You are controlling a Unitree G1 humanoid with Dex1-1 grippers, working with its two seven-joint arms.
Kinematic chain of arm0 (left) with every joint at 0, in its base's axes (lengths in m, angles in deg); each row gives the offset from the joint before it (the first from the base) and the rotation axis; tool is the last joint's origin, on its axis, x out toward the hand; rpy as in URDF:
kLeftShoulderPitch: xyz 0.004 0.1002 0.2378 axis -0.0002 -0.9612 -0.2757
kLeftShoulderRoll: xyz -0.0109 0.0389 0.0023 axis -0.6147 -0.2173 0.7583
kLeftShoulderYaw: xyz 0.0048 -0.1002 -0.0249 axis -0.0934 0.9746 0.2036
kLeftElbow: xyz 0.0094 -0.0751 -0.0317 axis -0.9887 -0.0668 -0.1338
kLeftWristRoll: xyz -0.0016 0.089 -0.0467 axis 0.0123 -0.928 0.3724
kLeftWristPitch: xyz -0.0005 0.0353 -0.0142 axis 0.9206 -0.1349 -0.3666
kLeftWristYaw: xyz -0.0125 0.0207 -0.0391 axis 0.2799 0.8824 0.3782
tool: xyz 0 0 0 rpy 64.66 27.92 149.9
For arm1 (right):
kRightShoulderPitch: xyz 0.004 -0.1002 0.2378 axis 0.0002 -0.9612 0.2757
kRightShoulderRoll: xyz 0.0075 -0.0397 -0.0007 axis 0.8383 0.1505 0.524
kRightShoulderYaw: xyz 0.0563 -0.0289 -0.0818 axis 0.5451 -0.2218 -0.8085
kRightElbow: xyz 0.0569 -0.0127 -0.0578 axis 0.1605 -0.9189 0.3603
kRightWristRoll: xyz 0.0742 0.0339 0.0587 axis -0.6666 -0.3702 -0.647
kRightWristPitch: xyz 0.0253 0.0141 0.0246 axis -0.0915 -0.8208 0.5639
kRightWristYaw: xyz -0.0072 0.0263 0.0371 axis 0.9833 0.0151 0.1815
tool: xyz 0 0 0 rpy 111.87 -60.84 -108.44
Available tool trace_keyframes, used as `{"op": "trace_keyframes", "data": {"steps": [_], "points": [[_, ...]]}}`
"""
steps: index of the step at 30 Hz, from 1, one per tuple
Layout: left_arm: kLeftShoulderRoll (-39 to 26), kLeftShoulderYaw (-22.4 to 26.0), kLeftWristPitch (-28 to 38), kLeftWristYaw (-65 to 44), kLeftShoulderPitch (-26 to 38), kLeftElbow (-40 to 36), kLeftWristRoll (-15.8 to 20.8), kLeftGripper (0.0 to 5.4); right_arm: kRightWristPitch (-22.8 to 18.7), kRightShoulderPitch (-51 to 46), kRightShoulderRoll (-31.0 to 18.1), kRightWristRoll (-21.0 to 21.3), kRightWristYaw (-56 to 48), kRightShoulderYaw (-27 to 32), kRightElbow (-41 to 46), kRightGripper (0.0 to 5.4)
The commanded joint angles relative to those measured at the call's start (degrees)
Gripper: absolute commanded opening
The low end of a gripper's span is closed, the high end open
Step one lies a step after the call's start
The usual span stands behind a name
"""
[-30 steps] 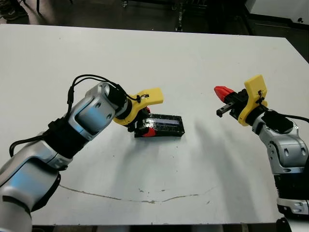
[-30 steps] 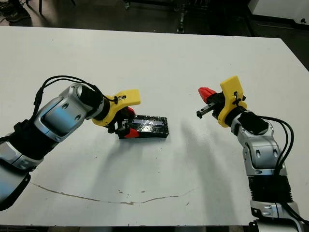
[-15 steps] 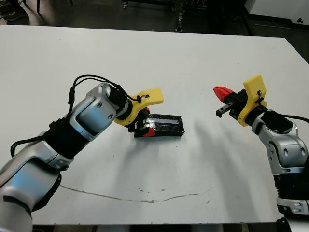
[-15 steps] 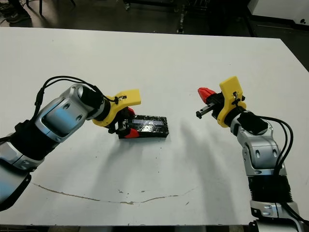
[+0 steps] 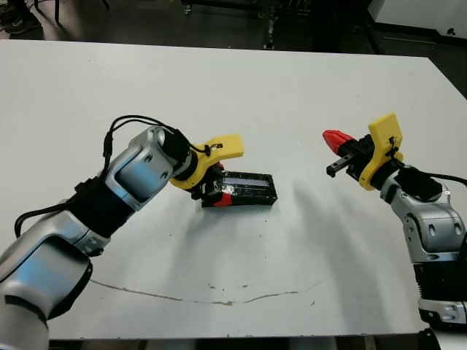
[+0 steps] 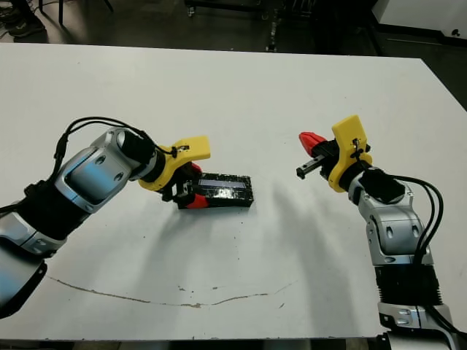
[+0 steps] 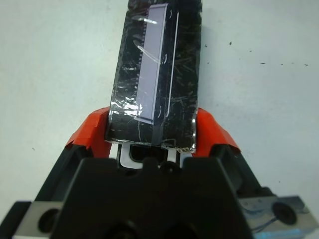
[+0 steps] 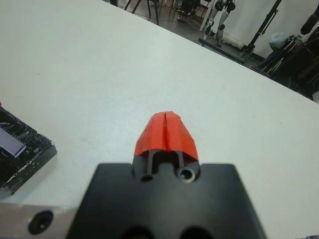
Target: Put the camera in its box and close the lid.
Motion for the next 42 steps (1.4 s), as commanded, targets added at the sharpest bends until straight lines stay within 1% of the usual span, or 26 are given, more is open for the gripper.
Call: {"op": "trace_keyframes", "data": {"steps": [1,7,11,13,17,22,26,32,36,39,42], "points": [[-3.0,0.8,-1.7,1.8,0.0,2.1,-2.3,3.29,0.4,-0.6,-0.8,-0.1,-0.5,0.1,-0.7,0.0],[-3.6,1.2,-2.1,0.6,0.9,2.8,-1.5,3.28,-0.1,-0.8,-0.9,0.0,-0.4,0.1,-0.4,0.0],[-3.5,2.5,-4.0,-0.3,1.6,3.1,-0.1,3.27,-0.2,-1.0,-1.1,0.7,-0.1,-0.2,0.2,0.0],[-4.1,2.5,-3.1,-0.7,1.8,2.5,0.0,3.27,-0.1,-1.0,-1.0,0.6,-0.2,-0.2,0.3,0.0],[-4.1,4.1,-4.2,-0.6,2.3,1.8,1.2,3.27,0.4,-0.9,-1.0,0.4,-0.5,-0.1,-0.2,0.0],[-4.0,5.7,-3.9,0.1,2.9,1.0,1.9,3.27,0.9,-1.1,-0.8,0.3,-0.5,-0.1,-0.3,0.0],[-3.8,5.8,-5.2,0.3,3.2,0.2,2.4,3.27,0.6,-1.1,-1.0,0.7,-0.3,-0.3,0.0,0.0],[-4.1,5.7,-4.5,-0.4,3.1,0.3,2.6,3.27,-0.1,-1.1,-1.0,0.6,-0.1,-0.2,0.3,0.0],[-4.6,5.4,-5.3,-0.5,2.8,0.2,2.9,3.27,0.7,-1.3,-1.1,0.6,-0.4,-0.2,0.2,0.0],[-5.1,5.0,-4.8,-0.6,2.4,0.1,2.8,3.27,0.5,-1.3,-1.0,0.4,-0.4,-0.1,0.2,0.0],[-6.0,4.5,-2.1,-0.2,1.4,-0.7,1.9,3.27,-0.1,-1.3,-0.9,0.4,-0.2,-0.2,0.6,0.0]]}}
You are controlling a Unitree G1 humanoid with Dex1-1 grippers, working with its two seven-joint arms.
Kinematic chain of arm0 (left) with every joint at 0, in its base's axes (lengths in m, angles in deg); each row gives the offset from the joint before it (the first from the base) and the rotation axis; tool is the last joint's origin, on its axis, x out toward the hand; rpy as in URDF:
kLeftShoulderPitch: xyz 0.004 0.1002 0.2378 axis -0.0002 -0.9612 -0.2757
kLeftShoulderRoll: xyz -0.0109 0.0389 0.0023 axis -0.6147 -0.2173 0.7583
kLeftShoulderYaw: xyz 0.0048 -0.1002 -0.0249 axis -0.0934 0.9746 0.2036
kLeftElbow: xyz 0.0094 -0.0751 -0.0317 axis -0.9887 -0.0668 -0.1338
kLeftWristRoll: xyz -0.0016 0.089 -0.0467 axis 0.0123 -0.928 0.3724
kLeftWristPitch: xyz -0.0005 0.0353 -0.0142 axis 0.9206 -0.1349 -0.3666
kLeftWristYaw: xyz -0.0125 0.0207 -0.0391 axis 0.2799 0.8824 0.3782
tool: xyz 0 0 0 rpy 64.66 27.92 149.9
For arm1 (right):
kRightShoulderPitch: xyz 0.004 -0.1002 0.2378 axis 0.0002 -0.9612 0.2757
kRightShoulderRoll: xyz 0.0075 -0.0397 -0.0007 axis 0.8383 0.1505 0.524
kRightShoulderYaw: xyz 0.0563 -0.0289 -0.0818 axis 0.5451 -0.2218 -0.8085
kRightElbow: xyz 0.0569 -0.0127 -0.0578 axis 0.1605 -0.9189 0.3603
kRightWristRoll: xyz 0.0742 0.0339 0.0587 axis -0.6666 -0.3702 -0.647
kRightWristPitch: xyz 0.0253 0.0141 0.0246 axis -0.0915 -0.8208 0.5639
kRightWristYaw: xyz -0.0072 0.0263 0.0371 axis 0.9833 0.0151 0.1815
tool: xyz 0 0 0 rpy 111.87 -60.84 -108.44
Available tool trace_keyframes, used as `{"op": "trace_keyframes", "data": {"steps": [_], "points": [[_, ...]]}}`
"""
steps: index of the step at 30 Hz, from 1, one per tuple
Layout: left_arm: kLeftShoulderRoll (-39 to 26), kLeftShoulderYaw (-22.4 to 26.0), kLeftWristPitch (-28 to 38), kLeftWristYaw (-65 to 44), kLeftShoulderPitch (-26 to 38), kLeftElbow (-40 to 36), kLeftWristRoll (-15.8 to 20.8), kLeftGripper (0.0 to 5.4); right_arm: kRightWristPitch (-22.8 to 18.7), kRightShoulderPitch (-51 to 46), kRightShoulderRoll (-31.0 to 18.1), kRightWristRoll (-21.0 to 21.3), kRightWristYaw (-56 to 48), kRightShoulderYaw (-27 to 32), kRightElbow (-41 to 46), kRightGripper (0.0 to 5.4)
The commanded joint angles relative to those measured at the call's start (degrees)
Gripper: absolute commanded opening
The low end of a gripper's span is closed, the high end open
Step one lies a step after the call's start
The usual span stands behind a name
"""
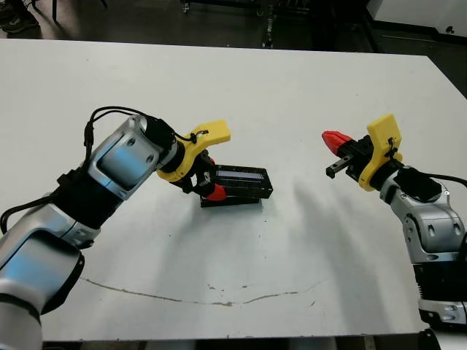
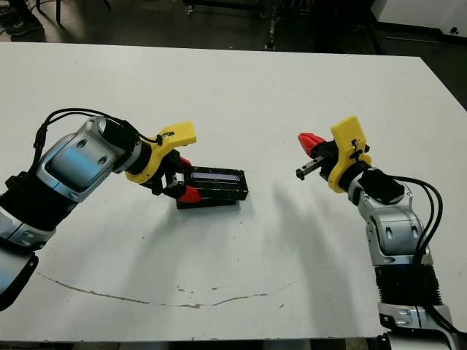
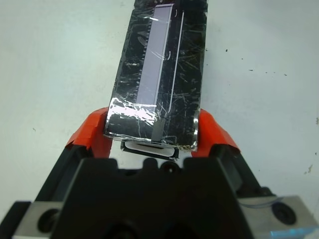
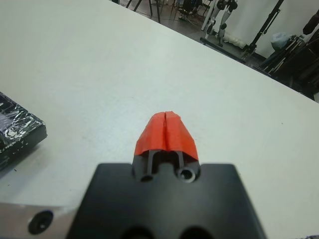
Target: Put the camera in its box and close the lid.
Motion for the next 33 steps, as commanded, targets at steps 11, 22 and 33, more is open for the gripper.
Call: {"op": "trace_keyframes", "data": {"steps": [11,22,33], "points": [[-3.9,-1.9,7.7,3.8,-3.2,-0.2,-7.4,3.2,-0.2,-1.2,-1.0,0.2,0.1,0.0,0.6,0.0],[-2.6,-2.2,7.4,4.3,-5.5,-0.1,-8.4,3.2,-0.3,-1.3,-1.0,0.3,0.3,0.1,0.9,0.0],[0.3,3.8,0.7,2.6,-2.8,2.8,-2.1,3.2,-0.7,-1.3,-1.1,0.1,0.2,0.1,0.9,0.0]]}}
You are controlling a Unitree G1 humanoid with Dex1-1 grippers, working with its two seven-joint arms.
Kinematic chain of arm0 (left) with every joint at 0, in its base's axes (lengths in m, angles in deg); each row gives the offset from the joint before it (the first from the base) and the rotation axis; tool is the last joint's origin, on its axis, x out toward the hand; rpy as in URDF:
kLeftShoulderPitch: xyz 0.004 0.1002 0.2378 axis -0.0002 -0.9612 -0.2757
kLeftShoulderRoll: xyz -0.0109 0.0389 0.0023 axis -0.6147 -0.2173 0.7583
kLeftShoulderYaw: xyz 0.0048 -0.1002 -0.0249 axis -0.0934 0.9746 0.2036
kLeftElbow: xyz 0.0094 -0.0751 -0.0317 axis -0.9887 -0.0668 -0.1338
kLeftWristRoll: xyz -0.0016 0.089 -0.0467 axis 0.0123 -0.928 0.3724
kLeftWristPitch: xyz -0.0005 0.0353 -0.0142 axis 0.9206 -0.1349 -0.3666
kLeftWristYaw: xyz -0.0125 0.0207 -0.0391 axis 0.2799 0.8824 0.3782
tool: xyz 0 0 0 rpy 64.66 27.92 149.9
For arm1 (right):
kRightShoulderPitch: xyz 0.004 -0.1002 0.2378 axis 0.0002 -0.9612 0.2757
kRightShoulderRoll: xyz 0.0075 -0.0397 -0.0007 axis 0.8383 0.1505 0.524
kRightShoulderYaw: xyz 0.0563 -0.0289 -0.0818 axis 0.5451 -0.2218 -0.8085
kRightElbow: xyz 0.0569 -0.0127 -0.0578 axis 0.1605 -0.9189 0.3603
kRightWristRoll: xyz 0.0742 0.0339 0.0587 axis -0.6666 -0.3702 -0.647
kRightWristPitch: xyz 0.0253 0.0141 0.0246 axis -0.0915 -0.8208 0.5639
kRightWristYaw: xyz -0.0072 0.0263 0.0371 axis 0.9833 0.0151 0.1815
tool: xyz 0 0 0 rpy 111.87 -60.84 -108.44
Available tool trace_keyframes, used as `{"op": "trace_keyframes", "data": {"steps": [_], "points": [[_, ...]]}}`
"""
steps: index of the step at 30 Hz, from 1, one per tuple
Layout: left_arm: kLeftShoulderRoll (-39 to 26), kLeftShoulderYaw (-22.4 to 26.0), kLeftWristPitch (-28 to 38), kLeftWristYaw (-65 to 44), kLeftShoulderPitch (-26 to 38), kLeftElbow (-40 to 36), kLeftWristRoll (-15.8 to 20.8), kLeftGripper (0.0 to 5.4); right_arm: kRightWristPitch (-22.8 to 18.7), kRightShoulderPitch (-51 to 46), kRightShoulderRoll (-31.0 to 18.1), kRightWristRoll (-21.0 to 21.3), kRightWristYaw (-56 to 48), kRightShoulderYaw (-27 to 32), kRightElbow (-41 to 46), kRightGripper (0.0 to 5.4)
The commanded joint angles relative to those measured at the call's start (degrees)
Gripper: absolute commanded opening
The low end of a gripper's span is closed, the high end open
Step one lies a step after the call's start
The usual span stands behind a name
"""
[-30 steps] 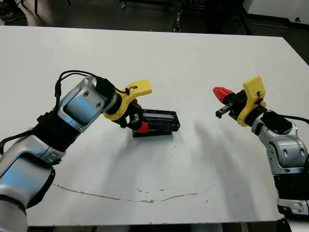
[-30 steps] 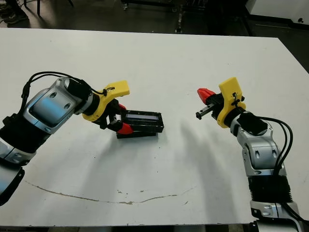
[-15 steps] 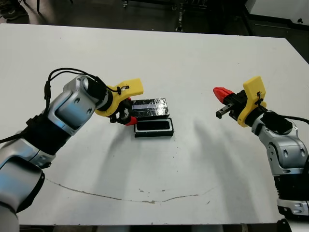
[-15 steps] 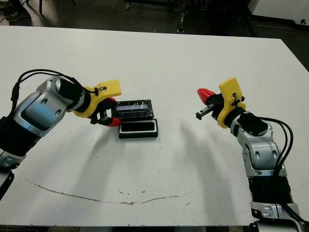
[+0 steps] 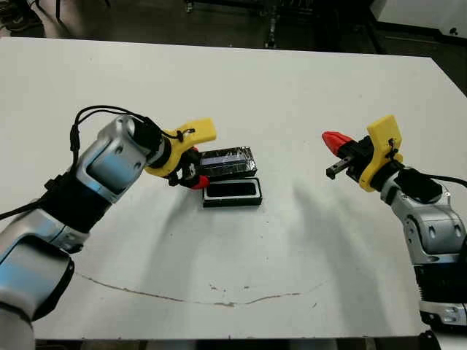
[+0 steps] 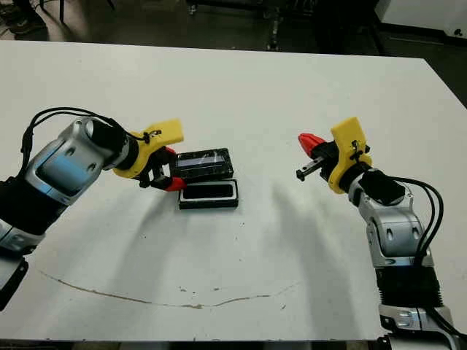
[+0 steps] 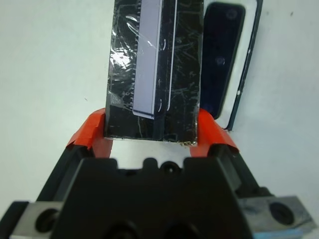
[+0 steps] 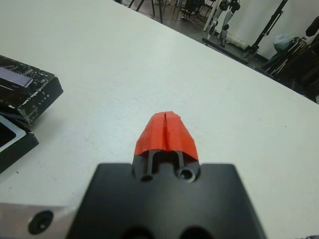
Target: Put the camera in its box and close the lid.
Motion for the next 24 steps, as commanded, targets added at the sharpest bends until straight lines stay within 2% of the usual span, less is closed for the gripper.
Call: {"op": "trace_keyframes", "data": {"steps": [1,6,13,15,20,24], "points": [[0.0,0.7,-2.4,-0.3,-0.4,-0.3,1.3,3.2,-0.5,-0.8,-0.9,0.2,0.1,0.1,0.2,0.0],[-0.8,2.6,-4.0,-1.4,0.0,0.8,3.9,3.2,-0.4,-0.7,-0.7,-0.1,0.0,0.1,-0.3,0.0],[-2.5,6.2,0.5,-4.3,-0.7,1.8,7.3,3.2,0.4,-0.7,-0.6,0.0,-0.2,0.1,-0.7,0.0],[-3.0,7.5,3.8,-5.1,-1.7,1.9,8.0,3.2,0.1,-0.8,-0.6,0.0,0.0,0.1,-0.4,0.0],[-4.1,8.6,8.0,-4.9,-3.7,1.9,8.0,3.2,-0.1,-0.9,-0.5,0.1,0.2,0.0,-0.1,0.0],[-5.2,8.0,14.4,-6.0,-5.3,2.4,6.7,3.2,0.2,-1.0,-0.5,0.2,0.1,-0.2,-0.1,0.0]]}}
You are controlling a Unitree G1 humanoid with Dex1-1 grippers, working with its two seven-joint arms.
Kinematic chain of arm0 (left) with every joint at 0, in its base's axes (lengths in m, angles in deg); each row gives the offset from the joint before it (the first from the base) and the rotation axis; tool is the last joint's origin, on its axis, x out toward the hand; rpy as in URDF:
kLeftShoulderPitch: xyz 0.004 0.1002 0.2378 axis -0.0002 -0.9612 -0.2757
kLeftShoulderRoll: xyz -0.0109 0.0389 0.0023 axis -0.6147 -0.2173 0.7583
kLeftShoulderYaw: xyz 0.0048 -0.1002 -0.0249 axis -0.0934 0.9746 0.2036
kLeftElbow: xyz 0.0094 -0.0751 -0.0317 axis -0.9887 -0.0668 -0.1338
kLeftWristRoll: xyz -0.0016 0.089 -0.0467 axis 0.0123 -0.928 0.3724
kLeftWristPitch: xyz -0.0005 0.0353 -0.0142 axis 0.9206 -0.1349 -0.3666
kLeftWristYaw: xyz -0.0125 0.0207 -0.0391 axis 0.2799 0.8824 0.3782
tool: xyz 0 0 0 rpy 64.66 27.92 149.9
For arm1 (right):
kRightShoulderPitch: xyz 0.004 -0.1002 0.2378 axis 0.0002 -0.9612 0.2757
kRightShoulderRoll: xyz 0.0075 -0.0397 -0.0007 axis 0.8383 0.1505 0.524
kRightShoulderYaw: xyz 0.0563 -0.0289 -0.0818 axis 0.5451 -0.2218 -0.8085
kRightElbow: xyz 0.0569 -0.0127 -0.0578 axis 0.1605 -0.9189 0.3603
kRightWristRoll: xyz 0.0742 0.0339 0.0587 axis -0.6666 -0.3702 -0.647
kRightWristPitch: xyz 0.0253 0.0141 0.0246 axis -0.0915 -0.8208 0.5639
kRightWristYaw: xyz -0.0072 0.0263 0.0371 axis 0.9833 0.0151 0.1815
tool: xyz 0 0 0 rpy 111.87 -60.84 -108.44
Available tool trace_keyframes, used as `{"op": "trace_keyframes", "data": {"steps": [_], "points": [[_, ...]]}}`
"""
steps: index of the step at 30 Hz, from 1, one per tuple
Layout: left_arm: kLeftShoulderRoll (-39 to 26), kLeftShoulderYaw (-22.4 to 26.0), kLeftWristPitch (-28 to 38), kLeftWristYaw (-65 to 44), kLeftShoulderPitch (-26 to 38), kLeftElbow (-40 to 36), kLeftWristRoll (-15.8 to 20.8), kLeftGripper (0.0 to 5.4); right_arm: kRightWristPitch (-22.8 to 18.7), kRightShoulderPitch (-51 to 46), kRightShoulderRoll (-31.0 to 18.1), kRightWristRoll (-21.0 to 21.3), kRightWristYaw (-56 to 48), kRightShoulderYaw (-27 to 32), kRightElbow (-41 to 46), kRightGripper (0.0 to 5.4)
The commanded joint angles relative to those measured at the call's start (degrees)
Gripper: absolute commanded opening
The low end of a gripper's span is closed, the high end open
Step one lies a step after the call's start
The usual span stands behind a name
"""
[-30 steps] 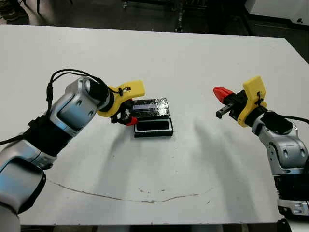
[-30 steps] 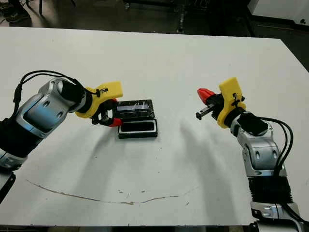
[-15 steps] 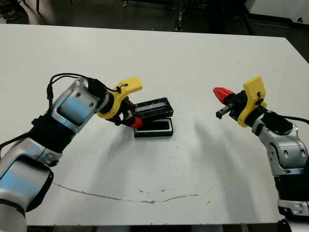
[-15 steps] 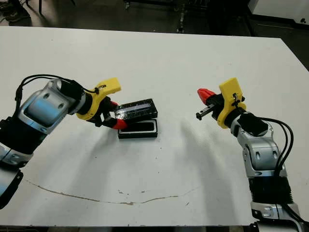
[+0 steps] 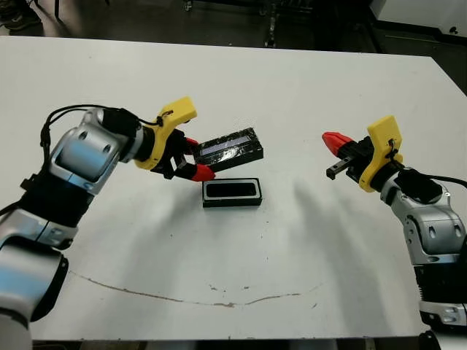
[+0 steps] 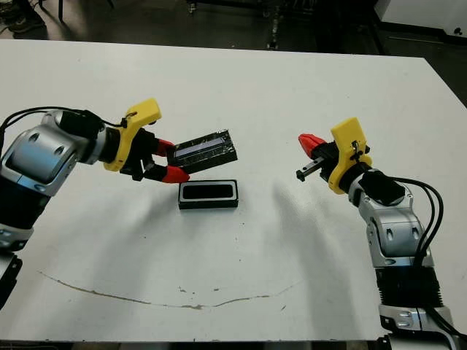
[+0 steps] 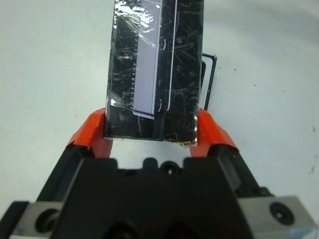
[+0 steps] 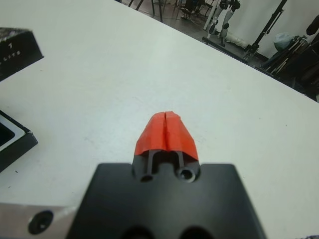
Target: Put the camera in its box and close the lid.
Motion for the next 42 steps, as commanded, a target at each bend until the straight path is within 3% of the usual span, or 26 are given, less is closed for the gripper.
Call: {"op": "trace_keyframes", "data": {"steps": [1,10,21,31,42], "points": [[-1.2,-0.3,5.0,-1.0,-1.8,0.9,-1.3,3.2,0.3,-1.0,-0.5,0.2,0.1,-0.1,-0.1,0.0],[-1.2,-0.6,10.9,-1.9,-3.8,3.9,-2.9,3.2,-0.8,-1.1,-0.6,-0.2,0.1,0.2,0.2,0.0],[-2.7,-0.6,9.8,-3.2,-5.2,3.6,-3.6,3.2,0.3,-1.1,-0.6,-0.2,-0.4,0.1,-0.4,0.0],[-3.5,-1.1,7.5,-7.3,-5.8,4.2,-2.8,3.2,-2.2,-1.1,-0.5,-0.2,0.5,0.1,0.8,0.0],[-3.3,-3.0,7.6,-9.2,-7.3,4.0,-3.7,3.2,-1.8,-1.2,-0.7,0.0,0.2,0.0,1.0,0.0]]}}
